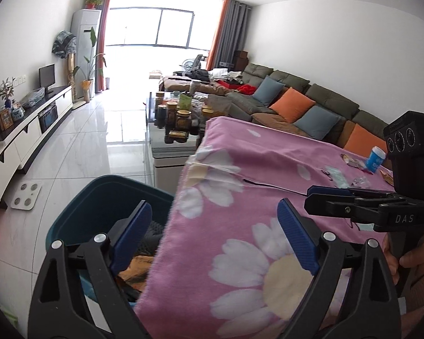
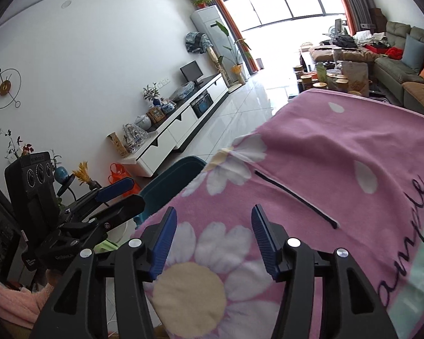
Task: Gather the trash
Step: 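Move both open grippers back over the remaining trash on the table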
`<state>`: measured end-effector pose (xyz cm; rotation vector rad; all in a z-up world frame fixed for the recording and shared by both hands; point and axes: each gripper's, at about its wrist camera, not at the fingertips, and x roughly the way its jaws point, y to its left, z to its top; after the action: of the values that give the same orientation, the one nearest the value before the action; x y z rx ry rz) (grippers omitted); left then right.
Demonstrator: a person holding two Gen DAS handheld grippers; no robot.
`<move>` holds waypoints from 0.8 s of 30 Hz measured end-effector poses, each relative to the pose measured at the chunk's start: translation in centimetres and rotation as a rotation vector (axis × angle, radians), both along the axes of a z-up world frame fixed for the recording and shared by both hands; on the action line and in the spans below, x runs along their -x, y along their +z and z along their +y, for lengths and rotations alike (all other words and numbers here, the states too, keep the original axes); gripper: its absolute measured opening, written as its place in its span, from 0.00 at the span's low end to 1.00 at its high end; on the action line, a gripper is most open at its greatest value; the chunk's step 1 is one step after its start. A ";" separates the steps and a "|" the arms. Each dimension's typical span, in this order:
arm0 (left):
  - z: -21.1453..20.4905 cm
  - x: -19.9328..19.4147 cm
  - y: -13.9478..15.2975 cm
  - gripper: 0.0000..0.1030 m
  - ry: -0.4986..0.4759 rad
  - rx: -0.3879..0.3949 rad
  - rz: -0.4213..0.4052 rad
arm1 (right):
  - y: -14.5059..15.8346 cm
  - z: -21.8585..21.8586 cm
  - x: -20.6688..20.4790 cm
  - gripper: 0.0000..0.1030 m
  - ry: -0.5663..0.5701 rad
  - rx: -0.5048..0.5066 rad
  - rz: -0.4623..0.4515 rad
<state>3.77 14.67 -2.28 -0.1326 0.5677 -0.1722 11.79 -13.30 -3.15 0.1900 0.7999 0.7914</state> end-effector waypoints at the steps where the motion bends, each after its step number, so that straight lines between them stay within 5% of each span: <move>1: -1.2 -0.1 0.0 0.87 -0.028 0.001 0.000 | 0.0 -1.2 0.3 0.51 -0.026 0.009 -0.004; 13: -14.5 -2.1 -0.7 0.87 -0.343 -0.003 0.035 | 0.5 -17.1 4.2 0.52 -0.419 0.036 -0.065; 24: -21.6 -2.4 -1.8 0.86 -0.486 -0.029 0.094 | -2.8 -26.2 4.4 0.52 -0.634 0.026 0.007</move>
<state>6.15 -6.91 -4.05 0.0282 0.6891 -0.6324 7.39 -39.54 -5.90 0.3985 0.6981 0.1821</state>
